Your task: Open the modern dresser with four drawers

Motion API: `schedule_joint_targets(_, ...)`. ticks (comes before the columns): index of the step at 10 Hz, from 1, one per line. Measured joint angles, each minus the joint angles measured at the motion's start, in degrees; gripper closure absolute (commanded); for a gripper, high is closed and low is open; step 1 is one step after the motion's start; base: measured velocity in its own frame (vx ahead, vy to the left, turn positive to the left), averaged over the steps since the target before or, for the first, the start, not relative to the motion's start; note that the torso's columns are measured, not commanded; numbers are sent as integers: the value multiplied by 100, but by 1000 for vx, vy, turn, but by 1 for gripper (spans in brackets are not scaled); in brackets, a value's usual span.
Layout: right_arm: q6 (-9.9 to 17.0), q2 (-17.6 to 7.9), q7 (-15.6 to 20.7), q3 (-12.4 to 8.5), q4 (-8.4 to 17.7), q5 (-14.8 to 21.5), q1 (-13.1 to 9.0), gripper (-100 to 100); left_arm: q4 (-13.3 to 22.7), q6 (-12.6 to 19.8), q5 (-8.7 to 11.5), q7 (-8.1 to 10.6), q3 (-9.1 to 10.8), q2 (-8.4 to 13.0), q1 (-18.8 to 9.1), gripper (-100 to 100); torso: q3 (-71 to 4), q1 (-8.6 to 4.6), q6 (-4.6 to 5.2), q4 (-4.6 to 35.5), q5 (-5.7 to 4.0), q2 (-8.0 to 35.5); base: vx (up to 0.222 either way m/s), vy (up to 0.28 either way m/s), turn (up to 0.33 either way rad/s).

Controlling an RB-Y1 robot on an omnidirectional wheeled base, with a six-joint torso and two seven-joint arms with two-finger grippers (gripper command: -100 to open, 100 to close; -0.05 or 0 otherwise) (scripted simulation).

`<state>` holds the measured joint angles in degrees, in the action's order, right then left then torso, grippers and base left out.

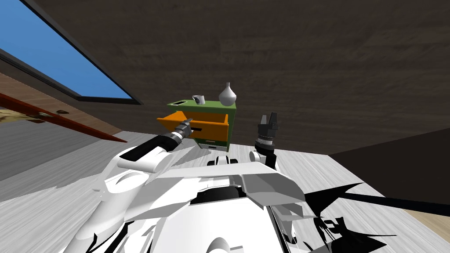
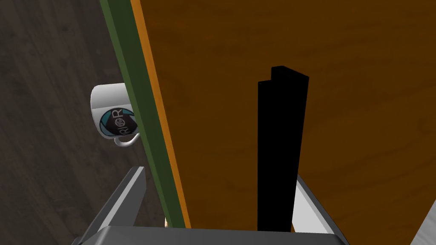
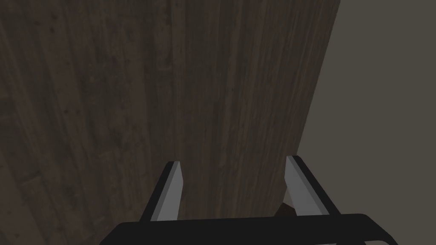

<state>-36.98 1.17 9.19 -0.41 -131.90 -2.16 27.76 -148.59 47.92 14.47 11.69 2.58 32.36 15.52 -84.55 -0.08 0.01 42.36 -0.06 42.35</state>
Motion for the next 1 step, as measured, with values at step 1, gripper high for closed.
schedule_joint_targets(1, 0, 0, 0, 0, 0, 0, 0, 0, 3, 3, 0, 0, -1, 0, 3, 0, -1, 2, 0, -3, 2, -2, 0, 0, 0)
